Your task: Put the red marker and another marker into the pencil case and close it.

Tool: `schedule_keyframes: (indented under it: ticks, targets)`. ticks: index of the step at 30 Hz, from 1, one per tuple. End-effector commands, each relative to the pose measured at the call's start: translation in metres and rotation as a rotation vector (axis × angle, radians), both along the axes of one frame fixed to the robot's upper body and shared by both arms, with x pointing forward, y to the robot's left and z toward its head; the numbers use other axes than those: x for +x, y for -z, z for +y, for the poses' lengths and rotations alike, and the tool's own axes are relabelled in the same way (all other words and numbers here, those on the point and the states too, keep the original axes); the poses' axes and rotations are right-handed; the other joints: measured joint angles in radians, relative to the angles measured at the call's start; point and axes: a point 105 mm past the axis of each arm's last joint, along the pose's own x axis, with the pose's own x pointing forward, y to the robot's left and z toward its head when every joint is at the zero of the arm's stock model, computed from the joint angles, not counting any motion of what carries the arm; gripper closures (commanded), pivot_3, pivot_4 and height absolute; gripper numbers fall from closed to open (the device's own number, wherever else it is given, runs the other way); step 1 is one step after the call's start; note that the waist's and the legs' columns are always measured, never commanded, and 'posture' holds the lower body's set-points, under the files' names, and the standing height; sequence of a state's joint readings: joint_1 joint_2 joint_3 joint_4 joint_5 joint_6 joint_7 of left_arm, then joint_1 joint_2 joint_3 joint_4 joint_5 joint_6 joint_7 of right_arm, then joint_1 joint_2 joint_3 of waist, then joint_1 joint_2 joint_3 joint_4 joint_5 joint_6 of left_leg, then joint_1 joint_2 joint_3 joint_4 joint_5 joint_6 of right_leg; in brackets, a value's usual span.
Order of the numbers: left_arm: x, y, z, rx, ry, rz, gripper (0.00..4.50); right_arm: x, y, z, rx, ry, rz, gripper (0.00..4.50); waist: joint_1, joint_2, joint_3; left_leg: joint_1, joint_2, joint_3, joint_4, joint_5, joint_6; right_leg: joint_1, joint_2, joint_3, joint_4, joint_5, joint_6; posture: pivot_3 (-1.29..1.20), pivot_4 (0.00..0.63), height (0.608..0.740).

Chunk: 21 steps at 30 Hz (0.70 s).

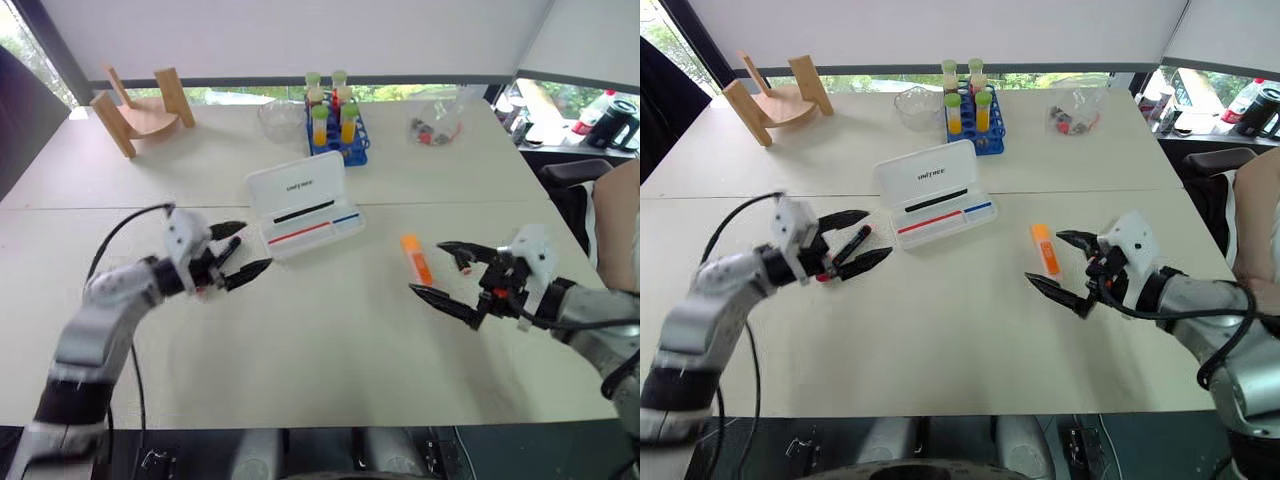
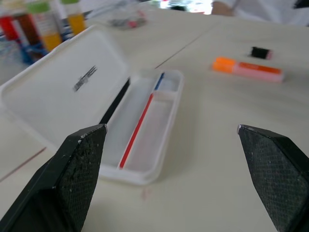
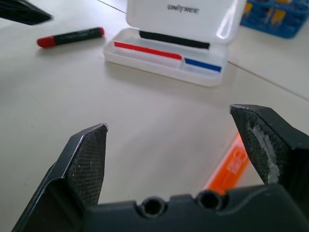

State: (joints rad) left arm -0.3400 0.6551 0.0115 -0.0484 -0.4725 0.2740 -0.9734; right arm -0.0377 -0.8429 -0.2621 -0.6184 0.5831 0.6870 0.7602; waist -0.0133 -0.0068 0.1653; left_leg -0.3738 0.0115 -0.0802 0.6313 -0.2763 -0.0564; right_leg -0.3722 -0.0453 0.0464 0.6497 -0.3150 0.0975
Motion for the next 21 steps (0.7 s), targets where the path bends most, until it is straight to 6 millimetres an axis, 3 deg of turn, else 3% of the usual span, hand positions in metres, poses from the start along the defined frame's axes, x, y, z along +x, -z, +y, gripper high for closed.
schedule_keyframes:
  ticks: [1, 7, 15, 21]
  targets:
    - [0.017, 0.009, -0.014, 0.042, 0.124, 0.045, 0.04, 0.001, -0.012, 0.008, -0.009, -0.028, -0.041, 0.00, 0.000, 0.000, 0.000, 0.000, 0.000, 0.000, -0.001, 0.000, 0.000, 0.000, 0.000, 0.000, 0.000, 0.001, 0.002, 0.00, 0.150, 0.740]
    - [0.047, 0.017, -0.034, 0.085, 0.223, 0.089, 0.04, 0.006, -0.019, 0.011, -0.025, -0.035, -0.073, 0.00, -0.002, -0.004, 0.004, -0.004, 0.000, 0.000, -0.001, -0.002, 0.003, -0.004, 0.000, 0.000, 0.000, 0.001, 0.003, 0.00, 0.150, 0.740]
    - [0.049, 0.044, -0.047, 0.165, 0.312, 0.143, 0.04, 0.005, -0.024, 0.009, -0.019, -0.006, -0.099, 0.00, -0.001, -0.004, 0.004, -0.007, 0.000, -0.001, 0.000, -0.002, 0.003, -0.007, 0.000, 0.000, 0.001, 0.001, 0.003, 0.00, 0.150, 0.740]
    - [0.054, 0.060, -0.048, 0.207, 0.263, 0.147, 0.04, 0.004, -0.023, 0.012, -0.010, 0.003, -0.105, 0.00, 0.001, -0.004, 0.004, -0.009, 0.000, -0.001, 0.003, -0.002, 0.003, -0.008, 0.000, -0.001, 0.002, 0.001, 0.003, 0.00, 0.150, 0.740]
